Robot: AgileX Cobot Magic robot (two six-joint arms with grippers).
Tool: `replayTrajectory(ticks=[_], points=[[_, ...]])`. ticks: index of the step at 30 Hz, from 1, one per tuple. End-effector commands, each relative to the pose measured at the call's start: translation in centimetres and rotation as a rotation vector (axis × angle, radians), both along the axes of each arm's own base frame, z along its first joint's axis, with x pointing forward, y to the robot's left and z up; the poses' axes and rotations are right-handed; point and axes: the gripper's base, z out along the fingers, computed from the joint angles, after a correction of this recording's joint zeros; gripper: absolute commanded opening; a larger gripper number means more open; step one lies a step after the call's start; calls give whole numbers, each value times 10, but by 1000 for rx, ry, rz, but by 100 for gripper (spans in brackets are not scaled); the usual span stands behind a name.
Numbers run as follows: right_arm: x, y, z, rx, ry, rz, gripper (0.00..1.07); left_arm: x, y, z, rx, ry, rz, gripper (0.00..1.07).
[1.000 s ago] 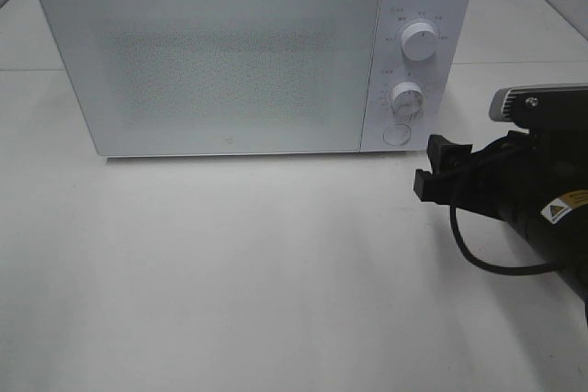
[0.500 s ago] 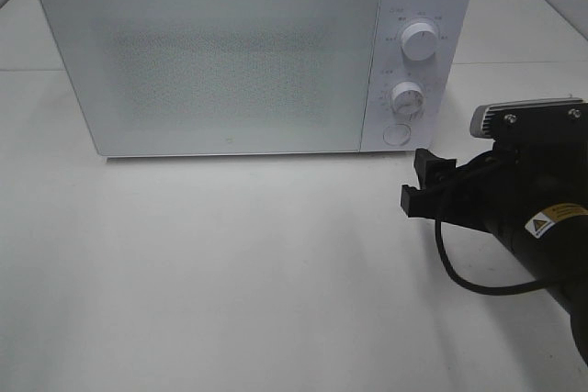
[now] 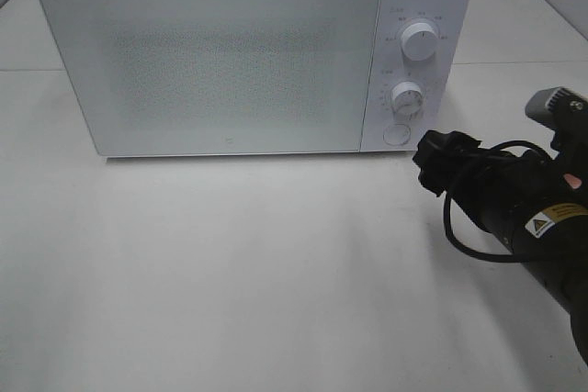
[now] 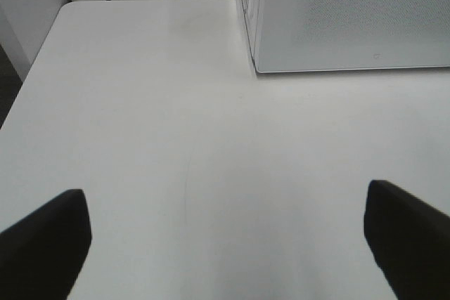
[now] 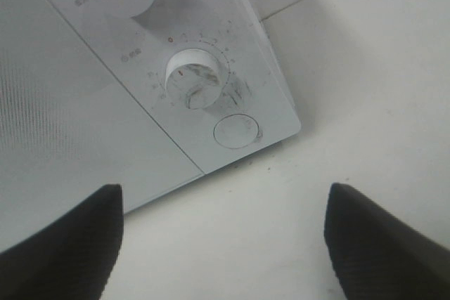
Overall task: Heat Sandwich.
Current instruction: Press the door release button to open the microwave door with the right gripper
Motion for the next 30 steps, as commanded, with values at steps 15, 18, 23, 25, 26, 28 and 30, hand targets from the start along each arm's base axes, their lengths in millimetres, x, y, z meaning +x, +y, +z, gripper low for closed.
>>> replayTrajectory(ticks=[15,18,23,25,26,28,30], points=[[-1,0,0,944,79,-303,62,-4,0,0,-3,-32,-5,103],[-1,1,-1,942,93,-311,47,-4,0,0,-3,-32,-5,103],[-2,1,-4,934,129,-319,10,-4,0,0,-3,-32,-5,103],[-3,1,-4,929,132,-318,2,-4,0,0,-3,-32,-5,103],[-3,2,-5,923,138,-310,0,-4,0,0,-3,-32,-5,103],[-3,2,-5,923,138,-309,0,-4,0,0,-3,-32,-5,103],[-3,2,-5,923,138,-309,0,-4,0,0,-3,-32,-5,103]])
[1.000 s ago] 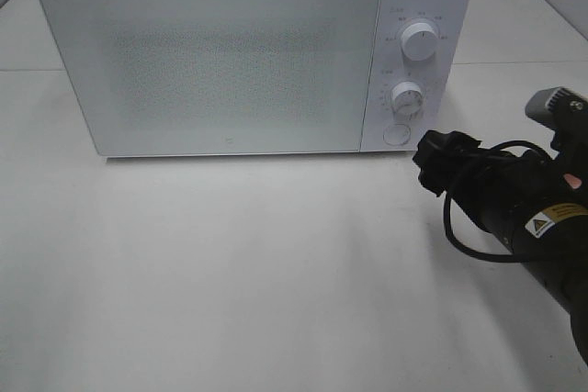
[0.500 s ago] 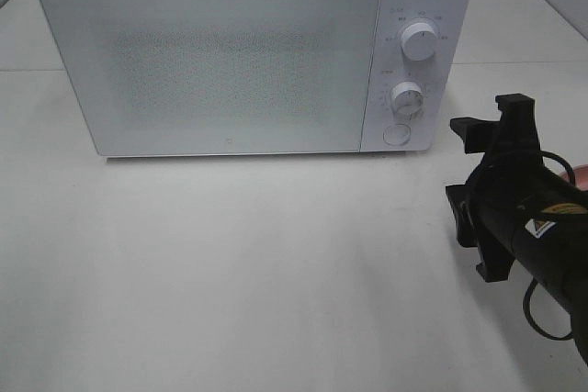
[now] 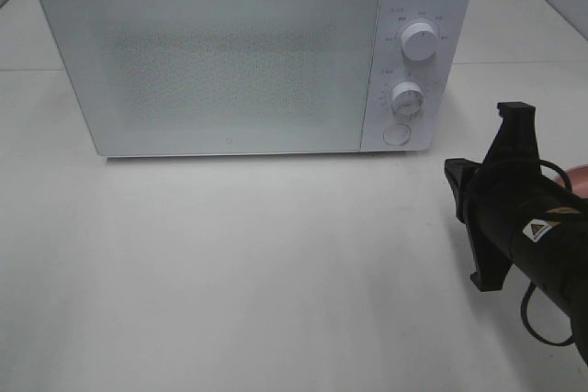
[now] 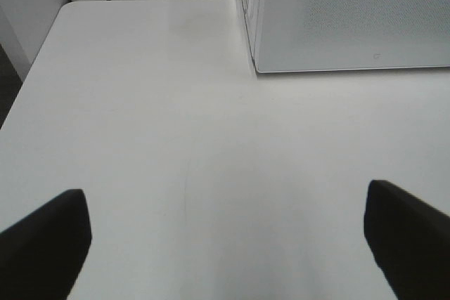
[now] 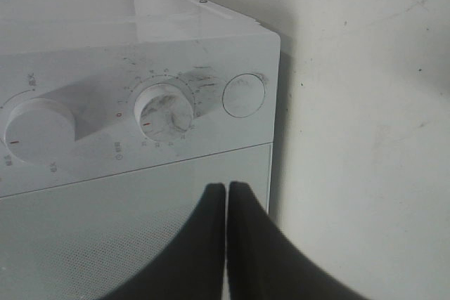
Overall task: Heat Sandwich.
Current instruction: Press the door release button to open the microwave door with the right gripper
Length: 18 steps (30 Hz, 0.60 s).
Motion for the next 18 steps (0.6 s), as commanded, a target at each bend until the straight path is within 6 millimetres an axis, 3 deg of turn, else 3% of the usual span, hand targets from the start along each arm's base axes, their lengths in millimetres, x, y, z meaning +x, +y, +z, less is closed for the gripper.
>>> replayTrajectory(ticks=[1,18], points=[[-1,2,-1,-8,4,21,0,-4,0,0,-3,-32,-5,103],[3,6,-4,-58,45,37,2,-4,0,0,-3,-32,-5,103]])
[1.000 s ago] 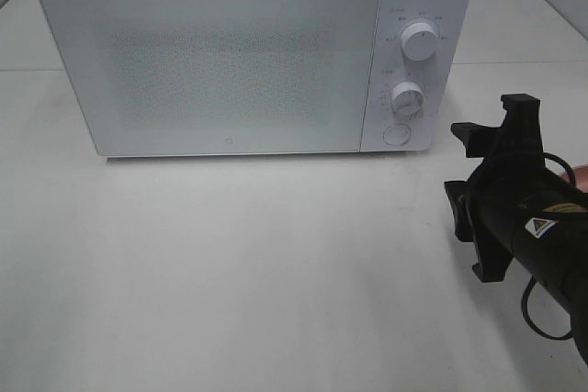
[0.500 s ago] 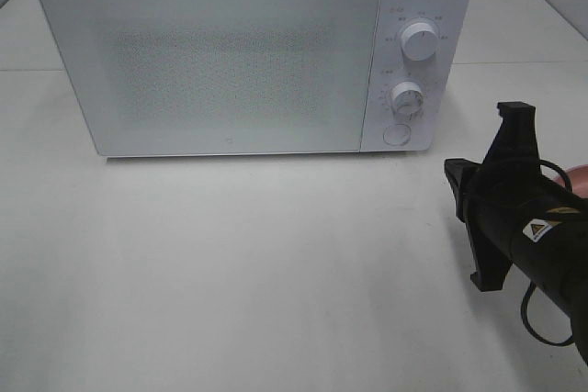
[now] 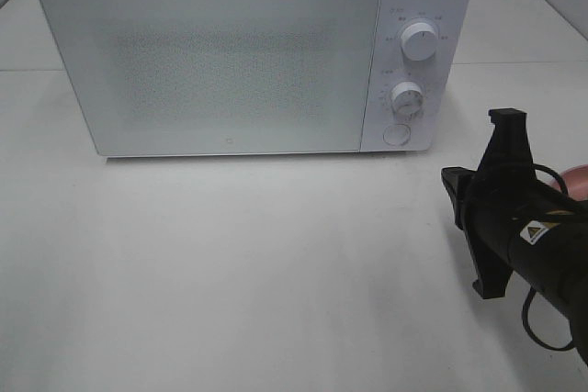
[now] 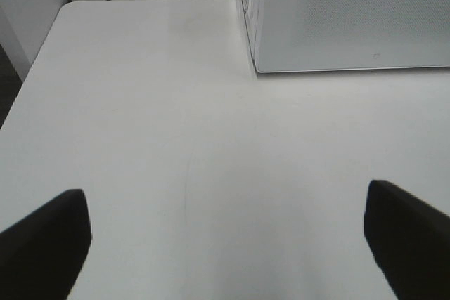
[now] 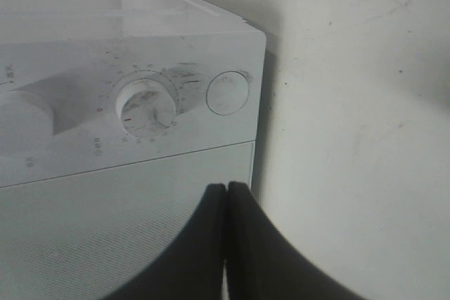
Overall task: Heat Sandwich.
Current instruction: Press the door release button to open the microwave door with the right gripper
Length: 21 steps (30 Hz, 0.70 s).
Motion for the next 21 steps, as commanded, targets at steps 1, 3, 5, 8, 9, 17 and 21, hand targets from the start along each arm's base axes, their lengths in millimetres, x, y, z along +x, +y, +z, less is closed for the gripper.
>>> replayTrajectory(ticks=[1,3,5,8,9,17,21], points=[[6,6,-1,-24,5,18,1,-4,0,0,-3,-32,-5,103],[9,10,-9,-23,35,12,1,-4,0,0,-3,-32,-5,103],[10,11,-11,-17,44,8,1,-4,0,0,-3,-32,-5,103],[16,15,-10,0,39,1,1,-4,0,0,-3,-32,-5,103],[16,15,-10,0,39,1,1,-4,0,0,-3,-32,-5,103],[48,10,-9,-19,62,34,2,-4,0,0,-3,-32,-5,103],[61,14,-13,1,64,45,2,-4,0,0,-3,-32,-5,103]])
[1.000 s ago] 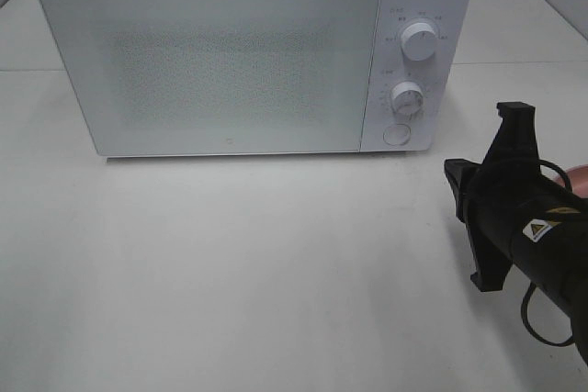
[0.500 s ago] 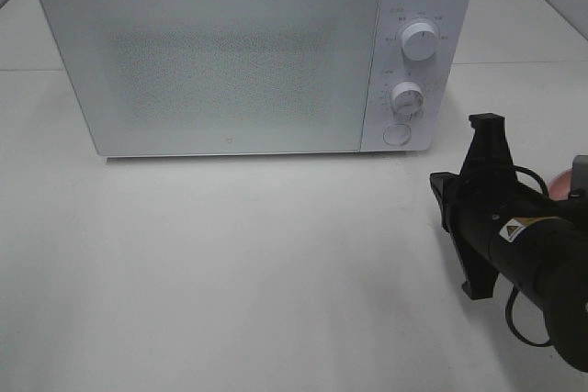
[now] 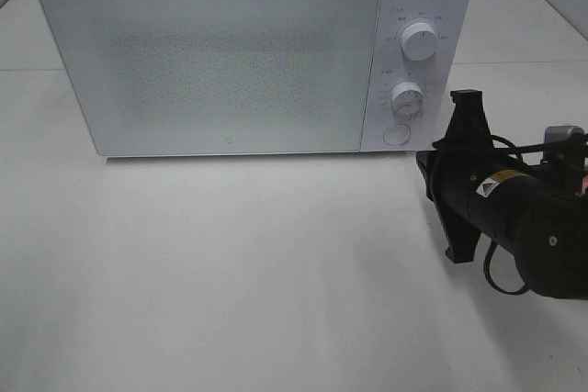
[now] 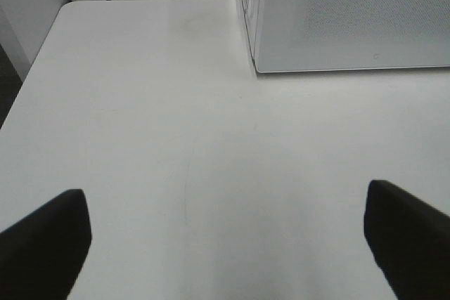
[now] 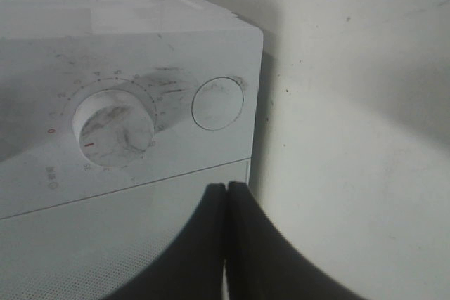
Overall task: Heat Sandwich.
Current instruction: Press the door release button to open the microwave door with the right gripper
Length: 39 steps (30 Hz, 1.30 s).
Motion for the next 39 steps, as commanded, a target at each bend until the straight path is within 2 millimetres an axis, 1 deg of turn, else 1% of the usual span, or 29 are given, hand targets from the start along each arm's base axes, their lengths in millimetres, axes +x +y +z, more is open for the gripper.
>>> replayTrajectory(ticks=[1,3,5,6,9,11,13,17,19,21,23,25,27,32,39], points=[[9,4,-1,11,3,23,2,-4,0,0,-3,-32,-5,103],[15,4,-2,13,12,29,2,-4,0,0,-3,-32,-5,103],[26,4,-4,8,10,40,1,-4,0,0,-3,-32,-5,103],[26,4,-4,8,10,40,1,-4,0,0,-3,-32,-5,103],[38,5,-9,3,14,41,0,-3,0,0,-4,-31,-5,103],[42,5,-11,3,13,36,0,-3,0,0,-4,-31,-5,103],[51,10,-13,6,13,41,0,-3,0,0,-4,-31,-5,103],[58,14,-18,4,18,48,0,-3,0,0,-4,-31,-5,103],[66,18,-22,6,17,48,0,-3,0,0,-4,-31,-5,103],[69,19,-23,7,15,48,0,-3,0,0,-4,-31,-5,103],[76,19,-27,6,14,40,0,-3,0,0,-4,-31,-5,103],[78,18,-29,3,19,39,0,-3,0,0,-4,-31,-5,103],[84,14,-32,3,28,21,0,-3,0,0,-4,-31,-5,103],[92,9,-31,-1,17,4,0,-3,0,0,-4,-31,-5,103],[94,7,-29,2,-9,-9,0,-3,0,0,-4,-31,-5,103]])
